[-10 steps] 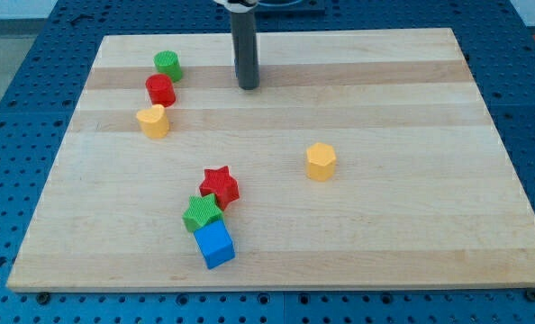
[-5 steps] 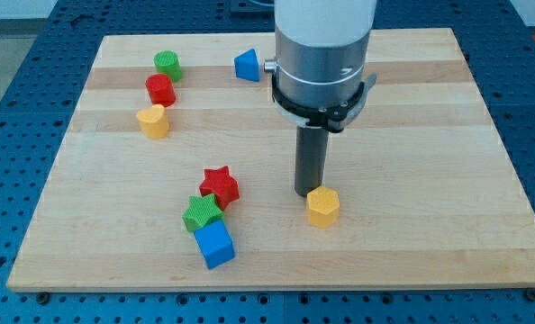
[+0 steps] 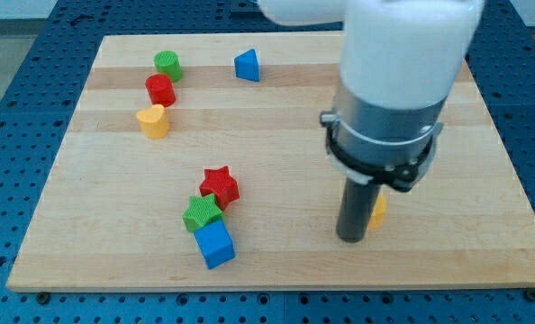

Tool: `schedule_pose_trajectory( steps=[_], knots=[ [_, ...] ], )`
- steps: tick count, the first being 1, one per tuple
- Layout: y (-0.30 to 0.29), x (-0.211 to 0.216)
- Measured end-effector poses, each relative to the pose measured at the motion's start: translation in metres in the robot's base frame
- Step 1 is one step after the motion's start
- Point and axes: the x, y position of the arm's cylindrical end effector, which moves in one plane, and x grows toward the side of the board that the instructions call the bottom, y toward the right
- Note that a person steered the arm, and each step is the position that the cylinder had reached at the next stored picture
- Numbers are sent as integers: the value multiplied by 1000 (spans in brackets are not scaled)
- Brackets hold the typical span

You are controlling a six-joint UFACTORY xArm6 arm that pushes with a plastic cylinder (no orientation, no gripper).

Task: Move yellow hexagon towards center right

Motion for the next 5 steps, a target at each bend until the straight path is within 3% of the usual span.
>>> schedule_pose_trajectory(
  steps=[1, 2, 5],
  knots=[
    [1, -39],
    [8, -46],
    [95, -15]
  ],
)
